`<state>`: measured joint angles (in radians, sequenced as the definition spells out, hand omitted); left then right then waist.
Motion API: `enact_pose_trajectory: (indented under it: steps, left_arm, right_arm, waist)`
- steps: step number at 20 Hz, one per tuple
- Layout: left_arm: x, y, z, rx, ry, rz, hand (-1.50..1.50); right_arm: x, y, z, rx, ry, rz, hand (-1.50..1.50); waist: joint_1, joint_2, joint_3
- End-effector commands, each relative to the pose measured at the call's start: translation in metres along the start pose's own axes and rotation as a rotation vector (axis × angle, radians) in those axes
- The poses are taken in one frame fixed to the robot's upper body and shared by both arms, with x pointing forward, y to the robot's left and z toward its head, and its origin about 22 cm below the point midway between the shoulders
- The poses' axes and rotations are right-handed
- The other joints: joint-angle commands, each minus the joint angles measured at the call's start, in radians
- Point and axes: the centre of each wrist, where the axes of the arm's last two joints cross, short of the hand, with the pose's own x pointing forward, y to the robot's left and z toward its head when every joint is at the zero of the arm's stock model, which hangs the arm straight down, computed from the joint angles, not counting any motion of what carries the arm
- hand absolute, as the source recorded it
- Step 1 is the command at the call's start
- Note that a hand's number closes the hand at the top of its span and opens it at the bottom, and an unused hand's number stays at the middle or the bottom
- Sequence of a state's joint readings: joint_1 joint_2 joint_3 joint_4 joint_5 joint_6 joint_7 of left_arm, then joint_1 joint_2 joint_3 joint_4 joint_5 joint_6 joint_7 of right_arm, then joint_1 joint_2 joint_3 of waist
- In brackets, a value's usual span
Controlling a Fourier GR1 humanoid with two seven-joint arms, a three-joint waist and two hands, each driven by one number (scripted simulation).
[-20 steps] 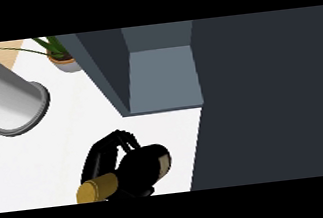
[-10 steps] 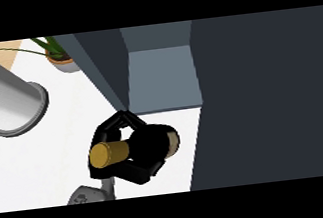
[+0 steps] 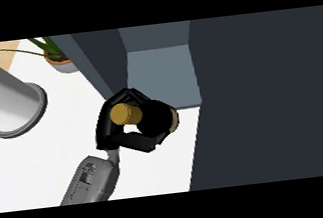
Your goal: Pick up the wine, place it into the cabinet and close the cabinet
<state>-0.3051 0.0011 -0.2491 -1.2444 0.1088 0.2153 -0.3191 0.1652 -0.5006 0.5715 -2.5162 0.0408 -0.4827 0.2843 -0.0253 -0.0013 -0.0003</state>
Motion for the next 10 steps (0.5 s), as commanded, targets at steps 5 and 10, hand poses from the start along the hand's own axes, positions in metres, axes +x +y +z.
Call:
enact_pose_trajectory:
  steps: [5,10]
  left_arm:
    - [-0.015,-0.003,-0.016,-0.014,0.035,-0.015,1.5]
    - [-0.008,-0.013,-0.052,-0.018,0.025,-0.005,1.5]
  right_arm:
    - [0.045,-0.008,0.025,0.024,-0.05,-0.098,-1.5]
    - [0.048,-0.009,0.024,0.022,-0.045,-0.111,-1.5]
  waist:
    - [-0.001,0.0,0.0]
    - [-0.014,0.003,-0.001]
